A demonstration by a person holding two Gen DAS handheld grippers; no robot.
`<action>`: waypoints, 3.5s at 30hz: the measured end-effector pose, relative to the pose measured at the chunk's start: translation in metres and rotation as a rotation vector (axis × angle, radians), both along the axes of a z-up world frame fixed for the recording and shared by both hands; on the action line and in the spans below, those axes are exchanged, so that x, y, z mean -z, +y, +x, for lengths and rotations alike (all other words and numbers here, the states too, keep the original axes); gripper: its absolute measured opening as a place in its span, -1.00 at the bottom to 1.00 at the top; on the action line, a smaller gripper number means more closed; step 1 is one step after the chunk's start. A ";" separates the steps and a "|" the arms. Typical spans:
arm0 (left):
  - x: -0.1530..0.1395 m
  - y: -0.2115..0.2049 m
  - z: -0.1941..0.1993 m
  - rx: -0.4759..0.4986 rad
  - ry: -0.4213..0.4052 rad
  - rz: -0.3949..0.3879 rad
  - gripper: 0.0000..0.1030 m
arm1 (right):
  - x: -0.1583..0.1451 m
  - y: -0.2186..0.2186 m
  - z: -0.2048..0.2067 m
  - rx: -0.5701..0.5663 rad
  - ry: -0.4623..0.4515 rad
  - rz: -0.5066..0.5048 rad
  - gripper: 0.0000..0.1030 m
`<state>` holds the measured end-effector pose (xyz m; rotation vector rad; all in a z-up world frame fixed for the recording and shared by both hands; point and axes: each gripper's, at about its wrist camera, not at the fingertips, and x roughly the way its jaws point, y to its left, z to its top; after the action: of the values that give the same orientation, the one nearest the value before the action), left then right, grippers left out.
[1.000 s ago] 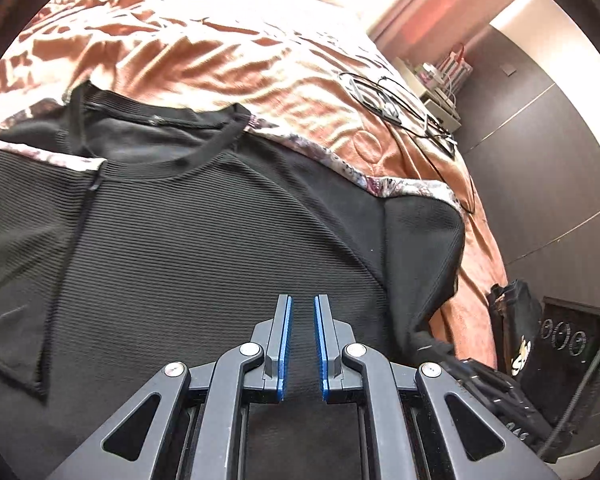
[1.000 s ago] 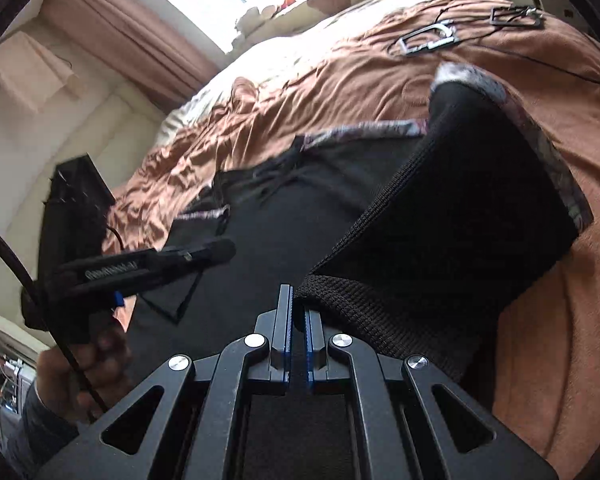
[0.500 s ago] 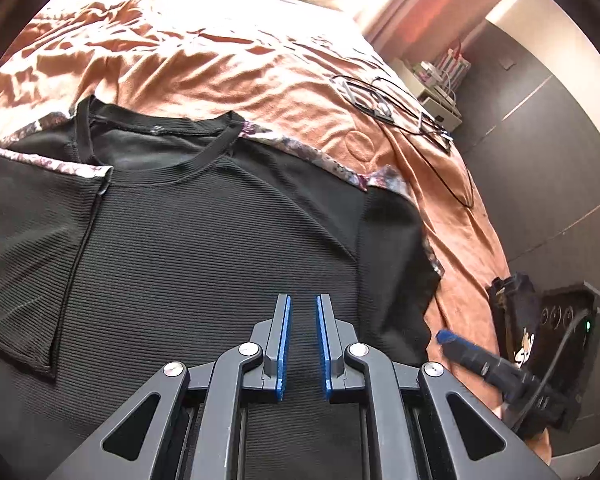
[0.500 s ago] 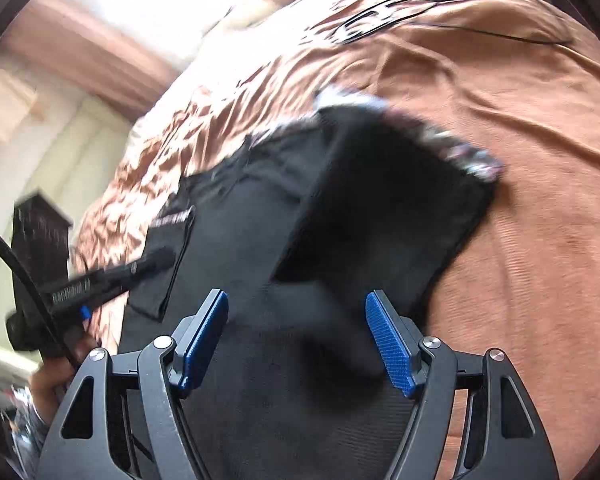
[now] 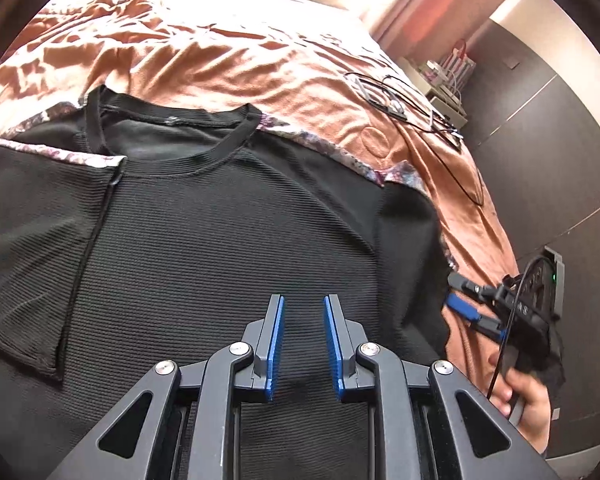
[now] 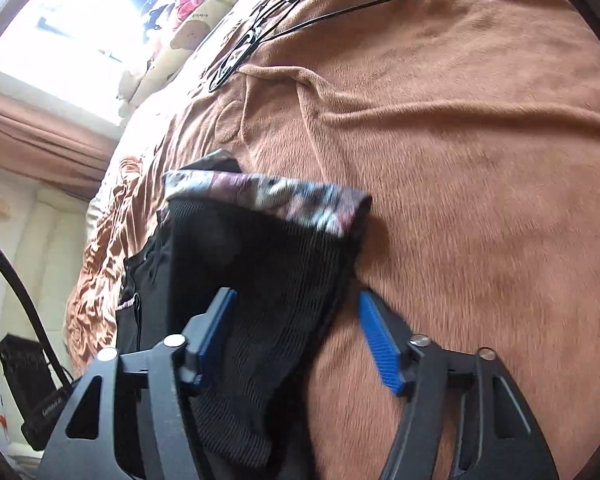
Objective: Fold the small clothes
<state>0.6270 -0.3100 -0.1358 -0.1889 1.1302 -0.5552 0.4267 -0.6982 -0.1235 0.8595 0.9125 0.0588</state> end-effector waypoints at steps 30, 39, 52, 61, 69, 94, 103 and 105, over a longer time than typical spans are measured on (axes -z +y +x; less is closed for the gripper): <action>0.024 0.135 0.019 -0.157 0.025 0.006 -0.58 | -0.083 0.147 0.066 -0.366 -0.168 -0.226 -0.98; 0.022 0.165 0.024 -0.192 0.019 -0.017 -0.58 | -0.083 0.197 0.102 -0.385 -0.143 -0.229 -0.98; 0.022 0.174 0.030 -0.186 0.009 -0.022 -0.30 | -0.079 0.235 0.119 -0.445 -0.136 -0.250 0.21; 0.025 0.132 0.024 -0.116 0.021 -0.049 -0.28 | -0.072 0.168 0.068 -0.338 -0.104 -0.281 0.21; 0.031 0.087 0.020 -0.052 0.031 -0.049 -0.28 | -0.064 0.127 0.021 -0.258 -0.079 -0.287 0.21; 0.060 0.008 0.027 0.061 0.039 0.095 -0.86 | -0.020 0.077 -0.017 -0.181 0.033 -0.286 -0.39; 0.059 0.010 0.041 -0.001 0.028 0.185 -0.81 | -0.019 0.083 -0.016 -0.205 0.054 -0.316 -0.42; 0.059 0.013 0.040 -0.009 0.046 0.174 -0.74 | -0.020 0.085 -0.016 -0.211 0.062 -0.329 -0.42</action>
<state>0.6666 -0.2971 -0.1948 -0.0561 1.2156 -0.4439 0.4102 -0.6131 -0.1036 0.4601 1.0350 0.0628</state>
